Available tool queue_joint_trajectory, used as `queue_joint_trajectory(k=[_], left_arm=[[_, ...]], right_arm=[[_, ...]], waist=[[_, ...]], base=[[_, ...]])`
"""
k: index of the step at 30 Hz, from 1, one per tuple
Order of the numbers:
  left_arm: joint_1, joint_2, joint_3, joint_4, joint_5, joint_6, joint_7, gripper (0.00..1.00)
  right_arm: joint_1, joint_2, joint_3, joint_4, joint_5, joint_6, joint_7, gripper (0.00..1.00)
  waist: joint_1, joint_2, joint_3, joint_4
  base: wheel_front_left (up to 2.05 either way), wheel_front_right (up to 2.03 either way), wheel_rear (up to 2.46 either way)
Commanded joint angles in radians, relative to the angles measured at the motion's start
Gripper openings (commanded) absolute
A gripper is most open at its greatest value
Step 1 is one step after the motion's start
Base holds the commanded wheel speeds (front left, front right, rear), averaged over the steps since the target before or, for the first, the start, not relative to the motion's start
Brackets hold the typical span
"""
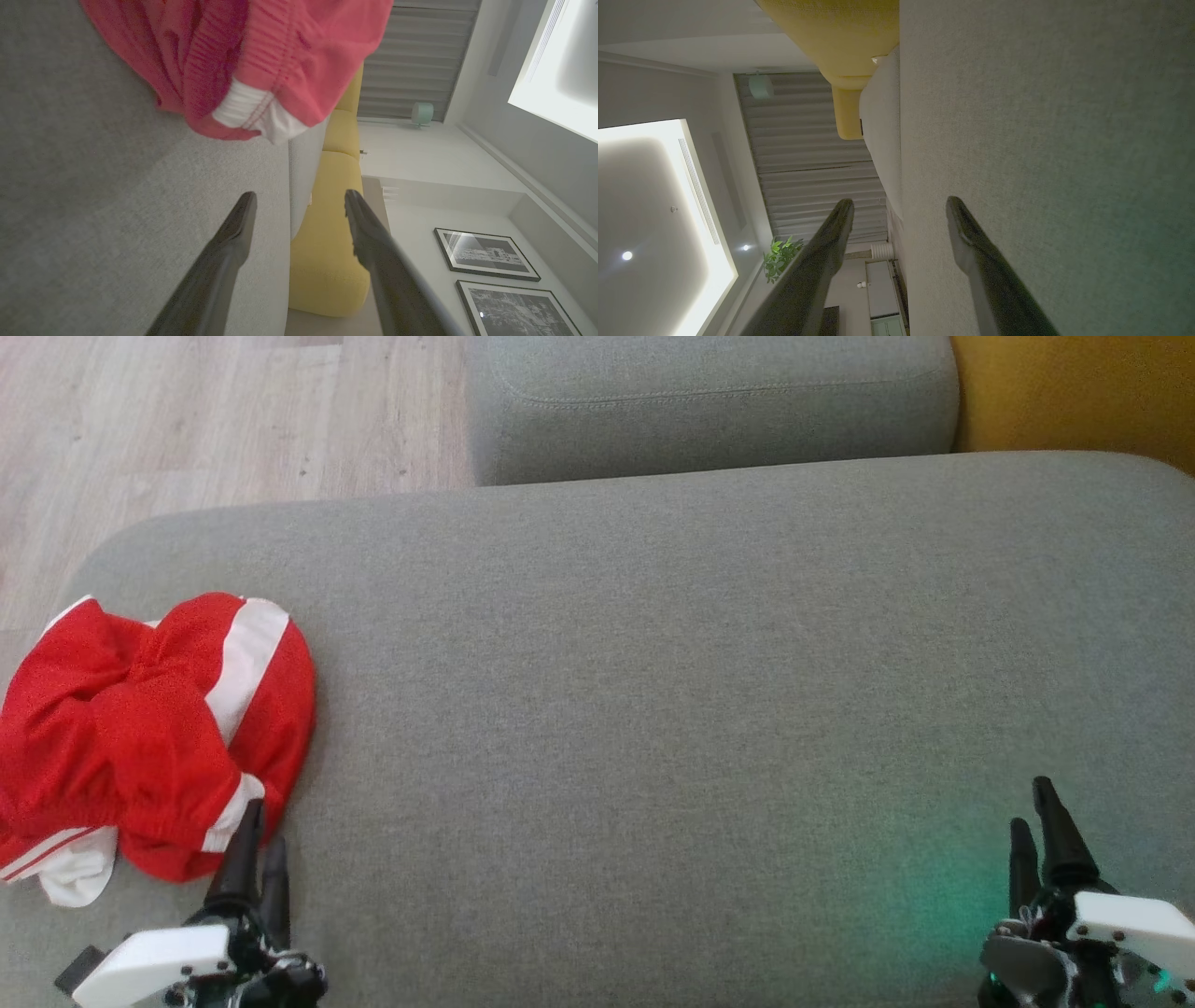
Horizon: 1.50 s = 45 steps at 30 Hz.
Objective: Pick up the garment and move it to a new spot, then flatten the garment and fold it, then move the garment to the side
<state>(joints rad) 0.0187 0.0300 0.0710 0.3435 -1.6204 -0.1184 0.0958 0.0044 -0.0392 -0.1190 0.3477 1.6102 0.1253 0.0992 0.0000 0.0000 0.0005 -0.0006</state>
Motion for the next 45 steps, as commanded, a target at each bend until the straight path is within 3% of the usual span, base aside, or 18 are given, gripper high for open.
queue_joint_trajectory(k=[1,24,34,45], left_arm=[[-0.048,0.009,-0.005,-0.039,0.018,-0.004,-0.007,1.0],[-0.02,0.011,-0.032,-0.134,0.341,0.026,-0.072,1.0],[-0.005,0.038,-0.089,-0.18,0.525,0.087,-0.104,1.0],[0.013,0.055,-0.121,-0.219,0.639,0.144,-0.136,1.0]], right_arm=[[-0.047,-0.004,0.01,-0.034,-0.008,0.002,-0.008,1.0],[-0.043,-0.005,0.079,-0.078,-0.336,0.002,-0.072,1.0],[-0.045,-0.006,0.154,-0.093,-0.481,0.003,-0.105,1.0],[-0.044,-0.006,0.197,-0.098,-0.623,0.003,-0.137,1.0]], waist=[[0.0001,0.0,-0.001,0.0],[0.0001,0.0,-0.021,-0.001],[0.0001,0.0,-0.032,-0.004],[0.0,0.0,-0.043,-0.001]], base=[[0.0,0.0,0.0],[0.0,0.0,0.0],[0.0,0.0,0.0],[0.0,0.0,0.0]])
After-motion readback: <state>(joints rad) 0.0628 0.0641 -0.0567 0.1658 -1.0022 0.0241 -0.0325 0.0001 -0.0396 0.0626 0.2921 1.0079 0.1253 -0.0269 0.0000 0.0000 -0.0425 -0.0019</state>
